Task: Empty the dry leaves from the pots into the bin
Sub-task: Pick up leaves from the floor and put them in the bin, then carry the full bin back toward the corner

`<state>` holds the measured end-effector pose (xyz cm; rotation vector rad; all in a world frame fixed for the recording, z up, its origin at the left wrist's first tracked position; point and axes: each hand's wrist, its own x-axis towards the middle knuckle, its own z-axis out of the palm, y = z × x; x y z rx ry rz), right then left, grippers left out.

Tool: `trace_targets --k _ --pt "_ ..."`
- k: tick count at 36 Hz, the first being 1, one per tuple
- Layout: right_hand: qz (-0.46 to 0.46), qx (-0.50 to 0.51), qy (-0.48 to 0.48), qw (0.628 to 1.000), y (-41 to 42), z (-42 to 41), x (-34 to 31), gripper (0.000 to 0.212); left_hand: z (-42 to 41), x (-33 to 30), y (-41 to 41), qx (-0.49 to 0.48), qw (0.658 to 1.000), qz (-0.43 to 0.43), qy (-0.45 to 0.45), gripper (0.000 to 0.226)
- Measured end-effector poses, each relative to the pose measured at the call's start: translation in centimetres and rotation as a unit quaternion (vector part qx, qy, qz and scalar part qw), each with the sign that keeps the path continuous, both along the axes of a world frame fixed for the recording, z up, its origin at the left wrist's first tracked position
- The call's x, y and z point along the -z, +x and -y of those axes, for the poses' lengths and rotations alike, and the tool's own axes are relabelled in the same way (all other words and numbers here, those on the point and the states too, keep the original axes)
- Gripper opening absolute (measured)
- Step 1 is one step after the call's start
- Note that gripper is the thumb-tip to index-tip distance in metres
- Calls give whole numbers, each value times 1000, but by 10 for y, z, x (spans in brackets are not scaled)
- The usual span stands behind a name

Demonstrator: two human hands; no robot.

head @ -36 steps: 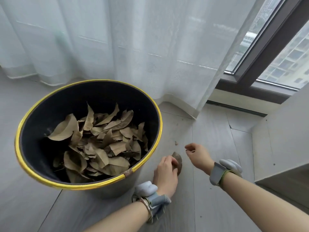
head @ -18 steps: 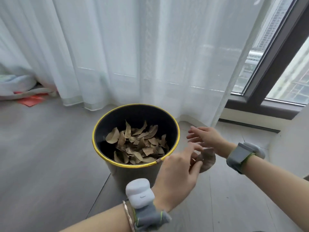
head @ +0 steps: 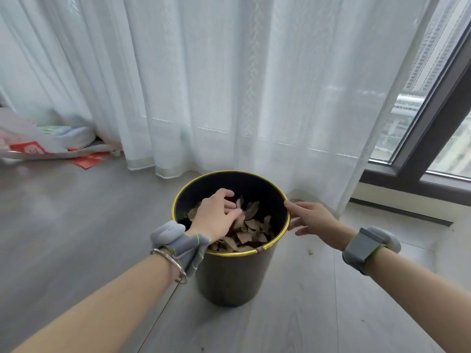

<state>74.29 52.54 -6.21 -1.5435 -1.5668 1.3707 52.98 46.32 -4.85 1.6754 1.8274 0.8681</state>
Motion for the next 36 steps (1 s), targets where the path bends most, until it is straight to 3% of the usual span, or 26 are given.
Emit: trace_targets --k 3,8,12,15,19,22,28,36 --pt "1 -8 3 1000 -2 2 0 37 -3 2 -5 -7 997 -74 15 41" --pt "16 -12 21 1000 -4 4 -3 36 -1 -1 -18 -102 975 -176 87 41" --pt "56 5 49 997 -7 5 -5 28 -2 -4 -36 -160 963 -216 34 50" --pt "108 8 75 991 -13 7 -9 21 -2 -5 -51 -190 958 -205 -70 50" --pt "138 14 81 987 -20 5 -13 22 2 -2 -71 -185 959 -154 -147 26" --pt "142 17 86 986 -28 0 -18 23 0 5 -88 -188 968 -64 -151 16" --pt "135 -4 88 987 -64 -8 -39 20 0 11 -135 -209 966 -9 -152 17" --pt "100 -90 54 990 -167 -19 -72 8 41 -19 -213 -314 941 25 -124 15"
